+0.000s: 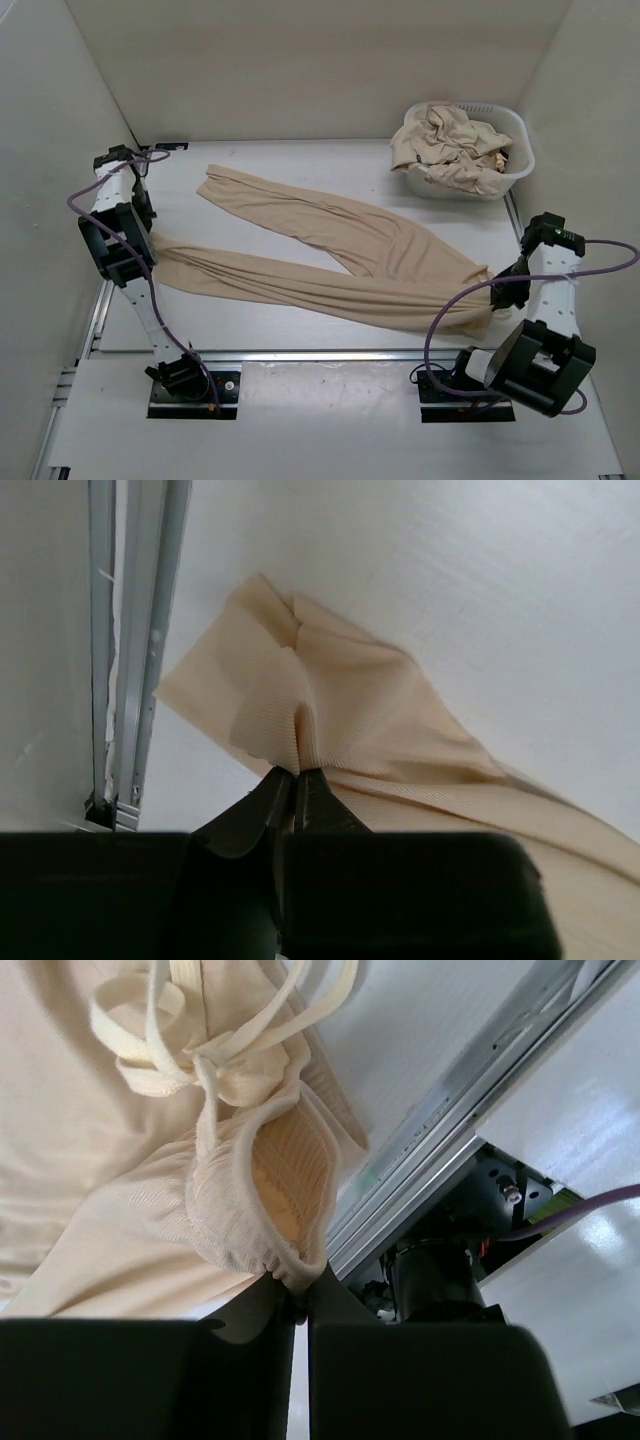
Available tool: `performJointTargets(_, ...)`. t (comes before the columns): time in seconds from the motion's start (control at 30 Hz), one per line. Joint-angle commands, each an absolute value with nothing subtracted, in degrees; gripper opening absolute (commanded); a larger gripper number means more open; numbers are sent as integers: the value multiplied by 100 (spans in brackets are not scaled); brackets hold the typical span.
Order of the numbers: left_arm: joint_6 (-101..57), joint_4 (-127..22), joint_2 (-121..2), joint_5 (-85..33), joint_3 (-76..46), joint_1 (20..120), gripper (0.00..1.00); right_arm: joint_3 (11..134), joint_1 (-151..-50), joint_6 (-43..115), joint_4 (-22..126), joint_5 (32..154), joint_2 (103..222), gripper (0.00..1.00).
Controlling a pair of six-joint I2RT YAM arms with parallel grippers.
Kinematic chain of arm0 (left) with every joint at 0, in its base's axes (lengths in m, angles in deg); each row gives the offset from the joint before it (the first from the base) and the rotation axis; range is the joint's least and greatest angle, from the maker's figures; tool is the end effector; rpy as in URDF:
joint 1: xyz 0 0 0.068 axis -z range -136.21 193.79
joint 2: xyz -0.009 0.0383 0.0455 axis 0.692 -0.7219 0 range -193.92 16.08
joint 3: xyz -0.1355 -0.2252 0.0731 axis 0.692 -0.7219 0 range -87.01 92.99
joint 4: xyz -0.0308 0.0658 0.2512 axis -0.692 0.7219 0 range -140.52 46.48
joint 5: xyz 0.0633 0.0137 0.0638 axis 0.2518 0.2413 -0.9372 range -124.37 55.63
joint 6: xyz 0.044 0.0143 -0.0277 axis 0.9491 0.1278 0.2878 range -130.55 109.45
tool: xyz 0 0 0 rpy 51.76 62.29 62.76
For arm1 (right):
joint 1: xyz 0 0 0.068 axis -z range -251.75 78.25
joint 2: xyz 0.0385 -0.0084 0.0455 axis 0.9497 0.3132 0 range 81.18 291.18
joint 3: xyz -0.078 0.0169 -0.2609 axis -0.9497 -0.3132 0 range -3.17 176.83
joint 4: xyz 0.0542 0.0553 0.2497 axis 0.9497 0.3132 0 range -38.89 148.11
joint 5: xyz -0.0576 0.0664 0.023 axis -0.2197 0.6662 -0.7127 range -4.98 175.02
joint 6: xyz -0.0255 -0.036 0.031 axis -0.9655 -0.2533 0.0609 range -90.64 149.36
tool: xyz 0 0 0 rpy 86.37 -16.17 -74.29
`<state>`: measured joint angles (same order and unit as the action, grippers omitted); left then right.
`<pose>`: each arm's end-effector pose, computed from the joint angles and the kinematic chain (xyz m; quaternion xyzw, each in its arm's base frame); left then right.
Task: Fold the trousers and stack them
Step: Flatten the trousers out, then fold the trousers
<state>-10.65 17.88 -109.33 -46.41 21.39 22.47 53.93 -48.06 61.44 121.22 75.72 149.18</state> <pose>0.4012 0.1645 0.2060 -0.1888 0.9756 0.1103 0.0198 0.1718 -0.0816 0.2631 0.4703 0.8753 -0.0750 0.0838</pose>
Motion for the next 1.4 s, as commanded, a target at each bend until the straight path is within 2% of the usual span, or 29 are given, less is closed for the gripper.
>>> performJointTargets(0.0,-1055,1663,-10951,-4914,2863,2278,16,5414,-4766,5907,11722,7464,15297,0)
performJointTargets(0.03,-1055,1585,-11047,-4914,2970,2331,18,5466,-4766,5907,11668,7465,15385,0)
performJointTargets(0.07,-1055,1523,-11135,-4914,3084,2331,21,5466,-4766,5855,11607,7535,15491,5)
performJointTargets(0.13,-1055,1470,-11355,-4818,3436,2331,54,5676,-4766,5793,11492,7650,15833,22)
performJointTargets(0.17,-1055,1470,-11356,-4730,3541,2331,71,5755,-4766,5793,11492,7719,15948,37)
performJointTargets(0.23,-1055,1391,-11357,-4519,3613,2331,88,5984,-4766,5670,11492,7772,16150,48)
performJointTargets(0.27,-1055,1390,-11295,-4518,3560,2279,98,6054,-4766,5670,11570,7773,16151,57)
performJointTargets(0.37,-1055,1136,-10926,-4379,2973,2121,99,6187,-4766,5617,11790,7493,15924,66)
performJointTargets(0.43,-1055,961,-10680,-4308,2438,1901,99,6083,-4766,5617,11843,7369,15721,66)
performJointTargets(0.57,-1055,829,-10679,-4079,1759,1698,88,5564,-4766,5679,11975,7369,15177,67)
performJointTargets(0.63,-1055,775,-10793,-4079,1609,1698,83,5353,-4766,5739,11975,7369,15123,64)
performJointTargets(0.87,-1055,599,-11303,-3965,1679,1759,92,4772,-4766,6091,11536,8221,15166,65)
performJointTargets(1.0,-1055,538,-11365,-3965,1417,1892,92,4772,-4766,6240,11554,7993,14825,70)
performJointTargets(1.07,-1055,476,-11365,-3965,1267,1892,88,4720,-4766,6328,11326,7993,14649,71)
performJointTargets(1.13,-1055,397,-11426,-3965,1161,1892,80,4719,-4766,6399,10976,8106,14648,72)
performJointTargets(1.27,-1055,397,-11479,-3965,1046,1892,33,4605,-4766,6662,10639,7959,15165,72)
performJointTargets(1.3,-1055,397,-11479,-3965,1046,1892,14,4605,-4766,6802,10639,7844,15323,72)
performJointTargets(1.37,-1055,397,-11479,-4070,1046,1892,14,4657,-4766,6873,10701,7764,15763,72)
